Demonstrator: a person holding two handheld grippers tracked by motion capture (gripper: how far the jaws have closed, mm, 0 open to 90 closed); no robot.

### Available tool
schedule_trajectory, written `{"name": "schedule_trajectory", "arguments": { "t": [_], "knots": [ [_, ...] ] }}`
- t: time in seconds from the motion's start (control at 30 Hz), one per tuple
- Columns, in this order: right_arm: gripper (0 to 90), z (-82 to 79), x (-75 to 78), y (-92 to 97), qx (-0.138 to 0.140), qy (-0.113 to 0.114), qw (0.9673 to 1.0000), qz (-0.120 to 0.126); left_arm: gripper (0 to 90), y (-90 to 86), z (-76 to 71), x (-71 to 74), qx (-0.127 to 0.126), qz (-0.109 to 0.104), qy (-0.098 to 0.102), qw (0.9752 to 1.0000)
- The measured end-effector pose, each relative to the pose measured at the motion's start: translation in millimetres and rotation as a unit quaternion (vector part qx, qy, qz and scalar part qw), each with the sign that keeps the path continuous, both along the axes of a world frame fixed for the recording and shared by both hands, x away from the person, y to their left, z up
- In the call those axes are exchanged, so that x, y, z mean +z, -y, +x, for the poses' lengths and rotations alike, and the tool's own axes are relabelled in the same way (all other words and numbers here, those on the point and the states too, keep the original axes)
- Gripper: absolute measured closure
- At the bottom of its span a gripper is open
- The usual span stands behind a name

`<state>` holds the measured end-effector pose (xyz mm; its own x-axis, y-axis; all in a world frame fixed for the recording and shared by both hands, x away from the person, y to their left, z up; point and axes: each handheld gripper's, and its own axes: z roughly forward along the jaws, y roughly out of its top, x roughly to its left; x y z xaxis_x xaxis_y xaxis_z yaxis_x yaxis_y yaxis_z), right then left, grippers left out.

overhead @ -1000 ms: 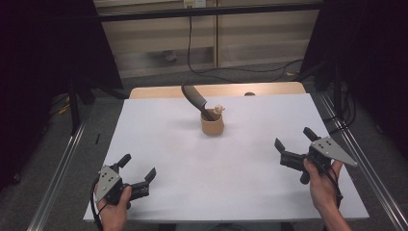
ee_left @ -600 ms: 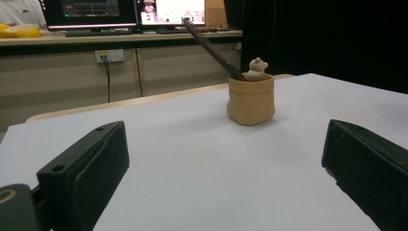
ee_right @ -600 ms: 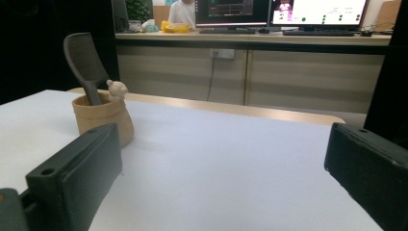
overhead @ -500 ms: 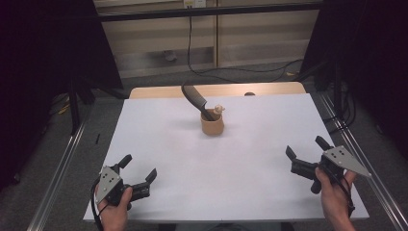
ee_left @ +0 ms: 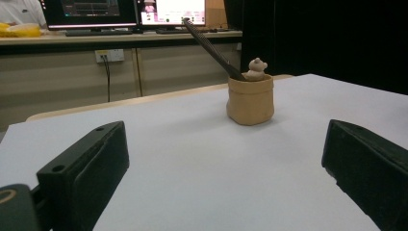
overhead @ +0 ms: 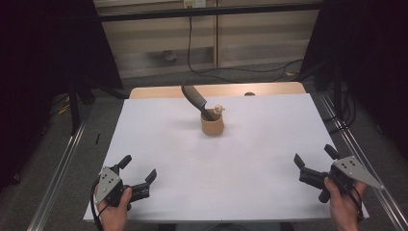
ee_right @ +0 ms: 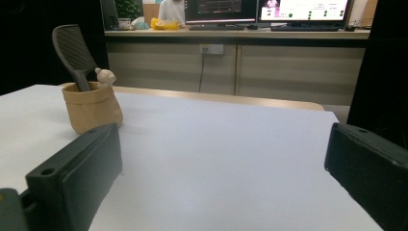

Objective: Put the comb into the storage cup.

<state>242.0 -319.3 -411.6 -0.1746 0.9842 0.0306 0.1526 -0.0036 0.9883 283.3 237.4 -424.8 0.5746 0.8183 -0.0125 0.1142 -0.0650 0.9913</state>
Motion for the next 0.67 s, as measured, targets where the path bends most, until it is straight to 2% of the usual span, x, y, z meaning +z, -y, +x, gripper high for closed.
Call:
{"name": "schedule_trajectory", "arguments": {
  "t": [0.1,0.2,0.33,0.67],
  "knots": [
    [0.0,-2.8,-3.6,2.9,-0.003,-0.005,1.0,-0.001,2.6,0.0,-0.2,-0.4,-0.001,0.001,-0.003,1.0],
    [0.0,-4.0,-7.7,7.7,-0.01,-0.007,0.9999,0.011,2.6,1.2,-0.6,-0.4,-0.004,0.001,-0.005,1.0],
    [0.0,-5.9,-13.9,10.1,-0.022,-0.013,0.9997,0.006,2.6,-0.5,-1.7,-0.2,-0.002,0.007,-0.004,1.0],
    [0.0,-8.0,-21.8,5.5,-0.019,-0.021,0.9996,-0.006,2.6,-4.8,2.9,-1.1,0.011,-0.011,-0.014,0.9998]
  ]
}}
